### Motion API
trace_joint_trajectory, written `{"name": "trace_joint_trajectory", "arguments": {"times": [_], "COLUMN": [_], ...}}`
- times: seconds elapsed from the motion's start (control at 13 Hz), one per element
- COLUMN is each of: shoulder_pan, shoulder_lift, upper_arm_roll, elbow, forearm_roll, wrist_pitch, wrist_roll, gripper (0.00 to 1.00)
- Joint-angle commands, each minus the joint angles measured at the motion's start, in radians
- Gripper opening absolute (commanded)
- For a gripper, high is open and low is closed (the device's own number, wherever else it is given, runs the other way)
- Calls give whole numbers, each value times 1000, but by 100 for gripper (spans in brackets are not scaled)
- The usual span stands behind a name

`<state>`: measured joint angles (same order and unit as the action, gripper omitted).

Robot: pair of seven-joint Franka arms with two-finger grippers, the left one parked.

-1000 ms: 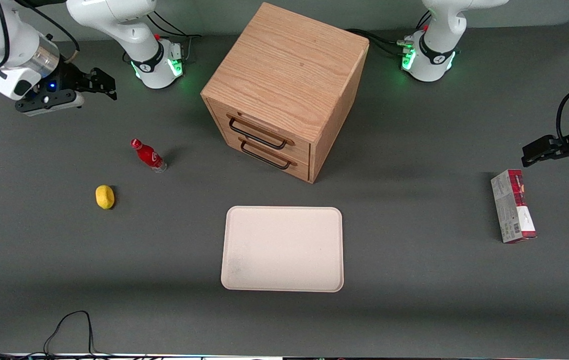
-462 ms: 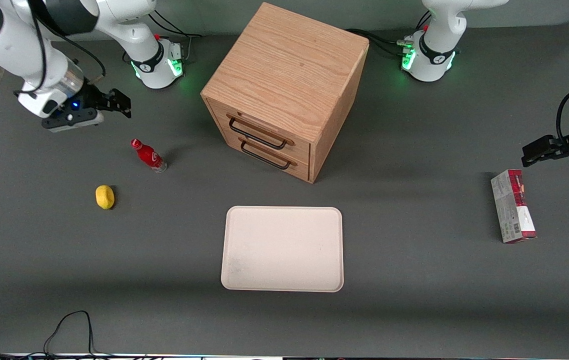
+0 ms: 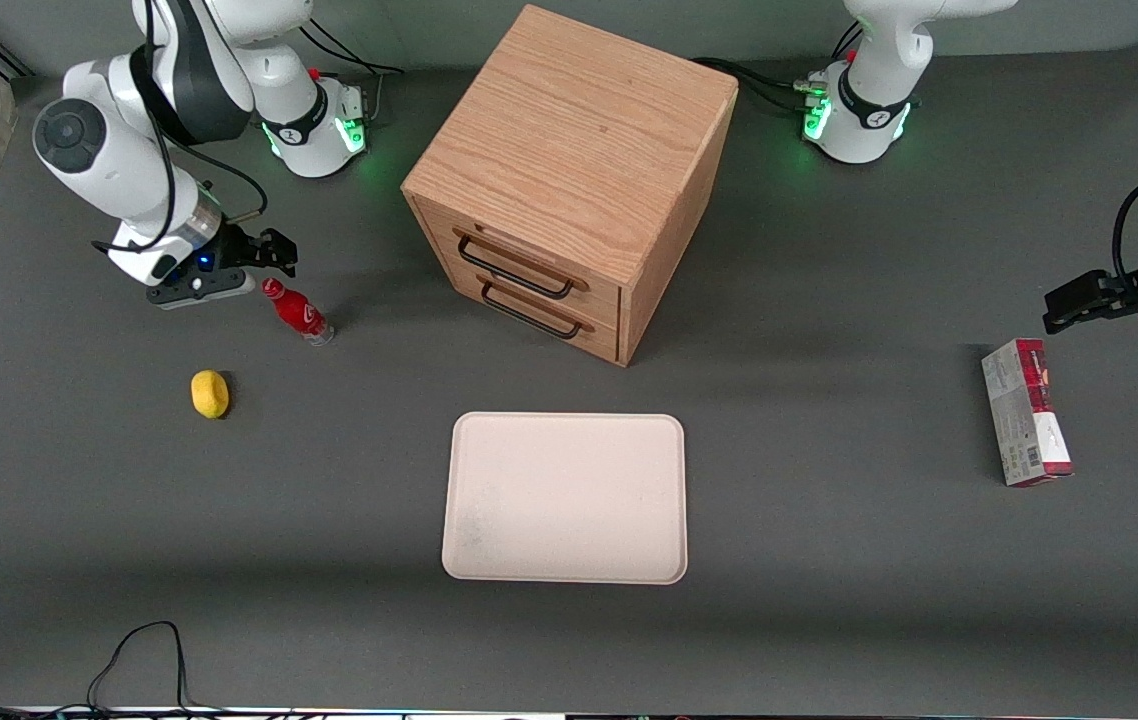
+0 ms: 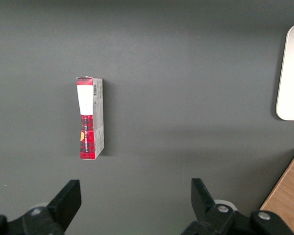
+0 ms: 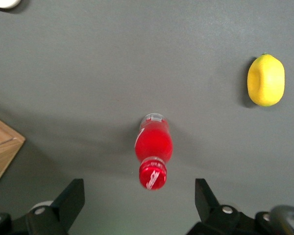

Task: Place coke bottle on tray
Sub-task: 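Move the open right gripper down over the red Coca-Cola bottle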

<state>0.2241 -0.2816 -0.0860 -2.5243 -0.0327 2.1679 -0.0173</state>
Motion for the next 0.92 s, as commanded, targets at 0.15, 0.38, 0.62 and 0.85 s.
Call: {"name": "trace_joint_trajectory", "arguments": {"times": [0.15,0.38,0.62,0.85], "shoulder_pan": [6,6,6,4], "shoulder_lift": [53,47,45,44], "upper_arm_roll": [-11,-12,-12,-17], "elbow": [-37,-76,-88,-88], "forearm_roll": [-30,-30,-30,-30], "wrist_pitch": [98,133,147,147], "wrist_roll": [11,11,10,13], "gripper": [100,100,99,3]}}
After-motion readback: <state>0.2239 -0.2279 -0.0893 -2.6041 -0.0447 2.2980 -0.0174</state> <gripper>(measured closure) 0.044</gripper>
